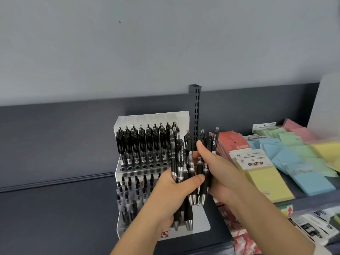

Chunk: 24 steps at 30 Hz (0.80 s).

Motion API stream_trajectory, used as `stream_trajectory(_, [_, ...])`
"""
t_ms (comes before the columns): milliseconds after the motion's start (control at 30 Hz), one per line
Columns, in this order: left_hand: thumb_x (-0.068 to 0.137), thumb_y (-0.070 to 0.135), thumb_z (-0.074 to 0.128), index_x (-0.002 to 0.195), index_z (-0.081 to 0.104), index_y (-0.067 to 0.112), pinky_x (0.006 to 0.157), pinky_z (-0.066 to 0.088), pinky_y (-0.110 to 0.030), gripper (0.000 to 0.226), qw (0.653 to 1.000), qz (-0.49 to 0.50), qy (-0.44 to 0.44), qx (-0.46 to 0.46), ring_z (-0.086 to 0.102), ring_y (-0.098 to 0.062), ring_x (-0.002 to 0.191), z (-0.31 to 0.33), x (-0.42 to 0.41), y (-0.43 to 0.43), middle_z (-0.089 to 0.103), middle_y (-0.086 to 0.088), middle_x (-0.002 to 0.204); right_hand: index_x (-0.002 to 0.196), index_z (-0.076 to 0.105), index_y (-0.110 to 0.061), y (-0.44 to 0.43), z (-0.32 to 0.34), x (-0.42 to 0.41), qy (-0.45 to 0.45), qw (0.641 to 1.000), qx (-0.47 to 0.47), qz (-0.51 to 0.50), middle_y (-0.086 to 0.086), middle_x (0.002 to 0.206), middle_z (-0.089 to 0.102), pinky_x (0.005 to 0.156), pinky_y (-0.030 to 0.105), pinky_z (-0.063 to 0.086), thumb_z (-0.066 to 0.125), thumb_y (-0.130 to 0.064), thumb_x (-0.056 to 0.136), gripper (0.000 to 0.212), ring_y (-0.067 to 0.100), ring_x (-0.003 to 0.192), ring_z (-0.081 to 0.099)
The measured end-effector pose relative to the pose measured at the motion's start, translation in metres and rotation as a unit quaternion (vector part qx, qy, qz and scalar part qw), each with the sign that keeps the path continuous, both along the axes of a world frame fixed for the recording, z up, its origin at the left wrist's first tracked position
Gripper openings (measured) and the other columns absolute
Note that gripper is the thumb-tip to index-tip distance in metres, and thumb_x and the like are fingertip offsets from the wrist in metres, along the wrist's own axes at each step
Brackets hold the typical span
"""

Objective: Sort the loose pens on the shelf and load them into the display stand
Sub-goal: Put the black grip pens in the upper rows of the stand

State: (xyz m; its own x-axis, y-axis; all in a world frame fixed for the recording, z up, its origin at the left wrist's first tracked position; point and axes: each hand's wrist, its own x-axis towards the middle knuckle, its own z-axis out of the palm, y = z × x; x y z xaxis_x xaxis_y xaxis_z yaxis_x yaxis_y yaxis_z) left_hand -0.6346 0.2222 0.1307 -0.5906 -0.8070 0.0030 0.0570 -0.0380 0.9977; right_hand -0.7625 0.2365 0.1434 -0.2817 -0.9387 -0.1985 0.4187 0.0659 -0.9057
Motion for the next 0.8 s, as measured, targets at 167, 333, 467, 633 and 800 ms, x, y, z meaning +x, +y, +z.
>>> stream_trajectory(167, [0.075,0.010,0.078,0.112,0.064,0.021,0.075,0.055,-0.025,0.041,1.000,-0.017,0.003,0.012,0.070,-0.013,0.091,-0.012,-0.016,0.004,0.074,0.002,0.099,0.088,0.071,-0.005,0.011,-0.002,-0.006,0.060,0.998,0.006,-0.030,0.012,0.093,0.074,0.088,0.042,0.054,0.058,-0.049,0.085,0.045,0.027,0.089,0.071])
stream_trajectory(333, [0.048,0.034,0.091,0.117,0.059,0.023,0.087,0.055,-0.037,0.078,0.999,-0.003,-0.045,0.024,0.070,-0.014,0.093,-0.024,-0.028,0.004,0.073,0.005,0.101,0.070,0.076,-0.018,0.023,-0.002,-0.011,0.099,0.995,0.011,-0.025,0.006,0.087,0.075,0.089,0.042,0.053,0.055,-0.050,0.086,0.042,0.022,0.085,0.072])
stream_trajectory(467, [0.061,0.022,0.087,0.113,0.063,0.016,0.080,0.056,-0.035,0.058,0.999,-0.005,-0.044,0.028,0.071,-0.017,0.088,-0.031,-0.036,0.005,0.074,0.000,0.096,0.091,0.071,-0.021,0.027,-0.006,-0.017,0.119,0.992,0.022,-0.022,0.001,0.092,0.075,0.090,0.039,0.052,0.051,-0.054,0.086,0.039,0.017,0.090,0.071])
stream_trajectory(633, [0.068,0.014,0.082,0.105,0.068,0.017,0.082,0.056,-0.036,0.040,0.999,0.006,-0.040,0.014,0.071,-0.016,0.087,-0.031,-0.043,0.009,0.075,0.002,0.091,0.110,0.066,-0.016,0.035,-0.005,-0.032,0.044,0.999,0.013,-0.013,0.004,0.103,0.073,0.086,0.036,0.052,0.049,-0.046,0.092,0.039,0.019,0.096,0.069])
stream_trajectory(800, [0.062,0.022,0.086,0.104,0.067,0.014,0.076,0.056,-0.031,0.047,0.999,0.014,-0.040,0.010,0.071,-0.017,0.085,-0.029,-0.047,0.007,0.075,0.001,0.090,0.097,0.069,-0.017,0.043,0.001,-0.051,0.128,0.990,-0.010,-0.061,-0.002,0.085,0.072,0.072,0.029,0.052,0.052,-0.027,0.095,0.020,0.014,0.082,0.065])
